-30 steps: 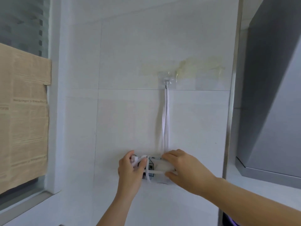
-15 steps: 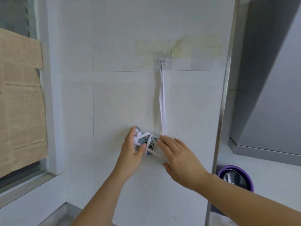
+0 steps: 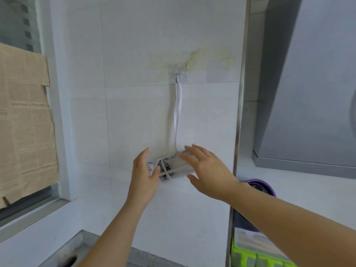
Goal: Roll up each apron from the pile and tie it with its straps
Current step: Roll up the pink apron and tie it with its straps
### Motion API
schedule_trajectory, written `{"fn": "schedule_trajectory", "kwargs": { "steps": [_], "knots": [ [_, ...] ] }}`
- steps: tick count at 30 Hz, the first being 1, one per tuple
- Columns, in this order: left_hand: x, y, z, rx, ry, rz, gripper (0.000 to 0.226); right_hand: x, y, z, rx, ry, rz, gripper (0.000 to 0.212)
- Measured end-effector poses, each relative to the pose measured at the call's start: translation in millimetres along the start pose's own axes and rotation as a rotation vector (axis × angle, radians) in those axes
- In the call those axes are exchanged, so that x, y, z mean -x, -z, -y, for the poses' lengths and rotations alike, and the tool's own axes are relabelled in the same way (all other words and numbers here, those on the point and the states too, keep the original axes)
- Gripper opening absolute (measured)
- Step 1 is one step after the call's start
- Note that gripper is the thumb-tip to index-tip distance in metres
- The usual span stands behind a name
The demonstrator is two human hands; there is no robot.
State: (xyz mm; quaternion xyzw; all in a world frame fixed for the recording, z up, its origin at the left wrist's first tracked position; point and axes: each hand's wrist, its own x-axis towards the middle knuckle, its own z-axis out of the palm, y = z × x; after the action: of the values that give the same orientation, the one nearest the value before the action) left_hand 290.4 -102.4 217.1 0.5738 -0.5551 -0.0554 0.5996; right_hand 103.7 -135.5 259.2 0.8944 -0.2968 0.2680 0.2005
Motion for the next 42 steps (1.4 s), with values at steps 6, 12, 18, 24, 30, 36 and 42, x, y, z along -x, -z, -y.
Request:
{"fn": "schedule_trajectory", "kwargs": {
  "steps": [6, 12, 18, 24, 30, 36, 42],
  "knots": [
    [55, -25, -34, 0.022, -0.057, -0.002, 0.045, 59, 29, 6, -0.080, -0.064, 0.165, 0.046],
    [172, -91, -53, 0.013, -0.045, 0.278, 0.031, 193, 41, -4, -0.277, -0.290, 0.440, 0.026],
    [304, -164, -45, -0.095, 0.056, 0.751, 0.028, 354, 41, -23, -0.382, -0.554, 0.762, 0.022],
    [411, -201, -28, -0.390, -0.073, 1.250, 0.047, 492, 29, -17, -0.446, -0.778, 1.111, 0.048],
    [459, -231, -38, -0.435, -0.125, 1.402, 0.070, 559, 21, 8, -0.615, -1.035, 1.039, 0.068],
    [472, -233, -51, -0.587, -0.405, 1.508, 0.045, 575, 33, 31, -0.721, -0.808, 1.225, 0.017],
    [485, -220, -79, -0.408, -0.384, 1.620, 0.021, 577, 60, 14, -0.847, -0.861, 1.346, 0.006]
  ]
}}
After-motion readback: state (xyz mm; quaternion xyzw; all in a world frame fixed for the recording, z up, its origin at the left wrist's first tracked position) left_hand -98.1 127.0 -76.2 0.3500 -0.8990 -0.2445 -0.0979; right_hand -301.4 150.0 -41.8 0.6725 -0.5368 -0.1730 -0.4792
